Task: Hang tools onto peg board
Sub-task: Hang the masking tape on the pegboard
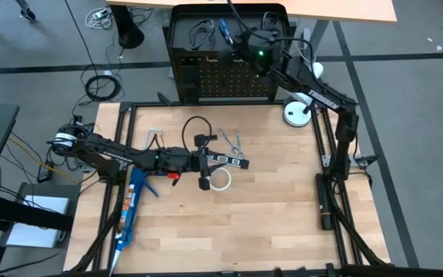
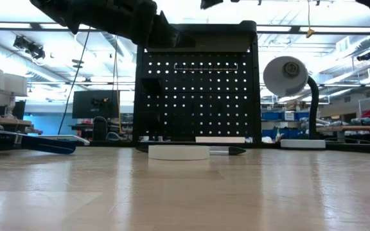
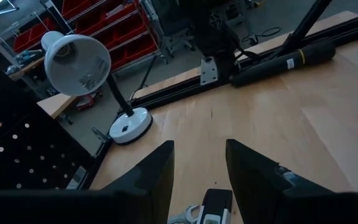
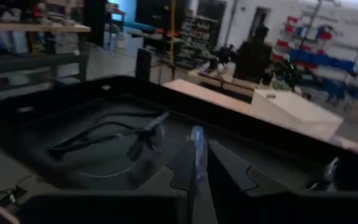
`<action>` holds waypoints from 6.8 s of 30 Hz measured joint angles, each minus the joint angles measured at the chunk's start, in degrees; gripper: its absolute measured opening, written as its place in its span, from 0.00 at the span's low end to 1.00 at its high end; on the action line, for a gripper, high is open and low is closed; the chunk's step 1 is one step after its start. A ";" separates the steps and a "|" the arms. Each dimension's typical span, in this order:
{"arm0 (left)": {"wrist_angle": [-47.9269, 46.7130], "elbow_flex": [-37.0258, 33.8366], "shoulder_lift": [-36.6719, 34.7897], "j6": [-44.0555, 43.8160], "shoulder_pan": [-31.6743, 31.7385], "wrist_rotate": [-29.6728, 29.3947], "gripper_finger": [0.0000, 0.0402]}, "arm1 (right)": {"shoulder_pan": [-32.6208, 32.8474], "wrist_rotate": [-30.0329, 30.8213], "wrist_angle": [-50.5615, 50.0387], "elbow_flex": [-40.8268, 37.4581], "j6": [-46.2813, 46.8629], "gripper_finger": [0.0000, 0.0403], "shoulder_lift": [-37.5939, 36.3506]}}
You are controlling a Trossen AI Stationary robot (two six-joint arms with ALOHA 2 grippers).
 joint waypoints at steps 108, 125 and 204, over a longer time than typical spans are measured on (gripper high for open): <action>-69.13 25.73 26.97 -7.25 -7.98 -44.91 0.05 | 24.17 -10.09 35.87 -96.98 12.39 0.31 -38.18; -82.01 25.13 25.45 -24.44 2.87 -65.42 0.05 | 27.77 -9.59 38.68 -96.80 8.19 0.31 -38.97; -27.58 8.13 -3.70 40.65 18.55 -35.65 0.06 | 28.22 -6.13 36.93 -100.94 7.90 0.28 -50.96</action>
